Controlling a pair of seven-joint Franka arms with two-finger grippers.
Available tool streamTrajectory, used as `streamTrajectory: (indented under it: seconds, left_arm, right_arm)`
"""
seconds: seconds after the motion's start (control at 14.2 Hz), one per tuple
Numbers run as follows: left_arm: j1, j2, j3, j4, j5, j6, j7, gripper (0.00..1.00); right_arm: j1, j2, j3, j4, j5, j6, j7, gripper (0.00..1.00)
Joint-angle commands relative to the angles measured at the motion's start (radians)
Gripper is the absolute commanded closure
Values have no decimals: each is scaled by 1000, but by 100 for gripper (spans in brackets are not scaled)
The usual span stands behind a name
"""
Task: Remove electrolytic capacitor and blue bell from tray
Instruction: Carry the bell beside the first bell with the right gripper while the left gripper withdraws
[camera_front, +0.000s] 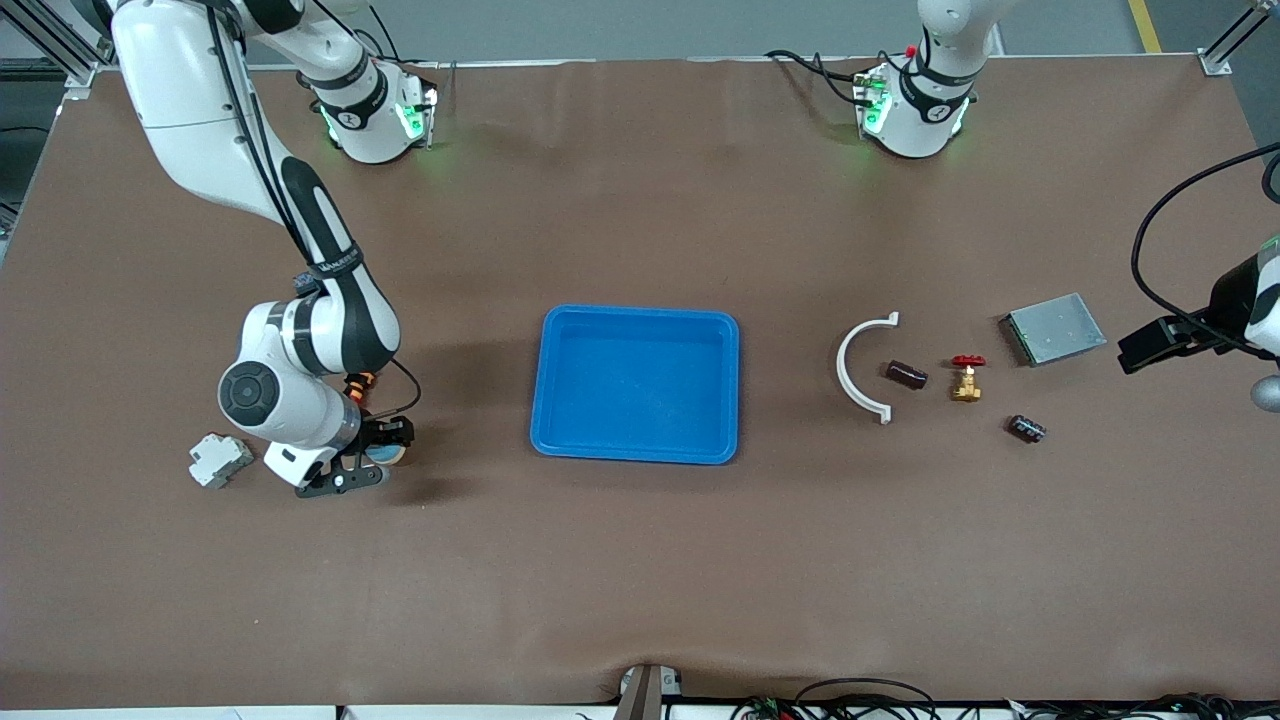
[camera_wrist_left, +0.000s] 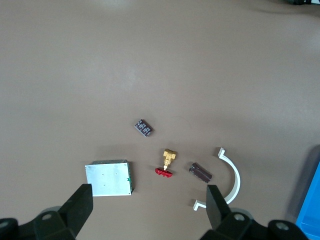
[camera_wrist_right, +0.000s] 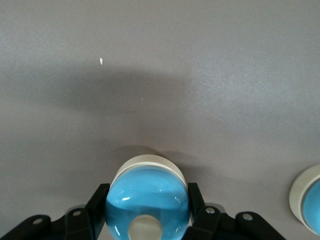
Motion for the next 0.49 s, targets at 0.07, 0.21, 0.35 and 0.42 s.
streamTrajectory:
  seconds: [0.07, 0.21, 0.35, 0.42]
  left_arm:
    - [-101, -85, 78, -8, -30, -22, 37, 0]
    - [-232, -125, 237, -14, -117, -22, 43, 0]
    - [-298, -159, 336, -32, -204, -26, 80, 0]
    - [-347, -176, 398, -32, -215, -46, 86, 0]
  right_arm:
    - [-11, 28, 17, 30, -6, 10, -5, 100]
    - [-6, 39, 17, 30, -6, 28, -5, 99]
    - [-5, 43, 17, 30, -6, 30, -7, 93]
    - [-3, 43, 17, 30, -8, 30, -7, 88]
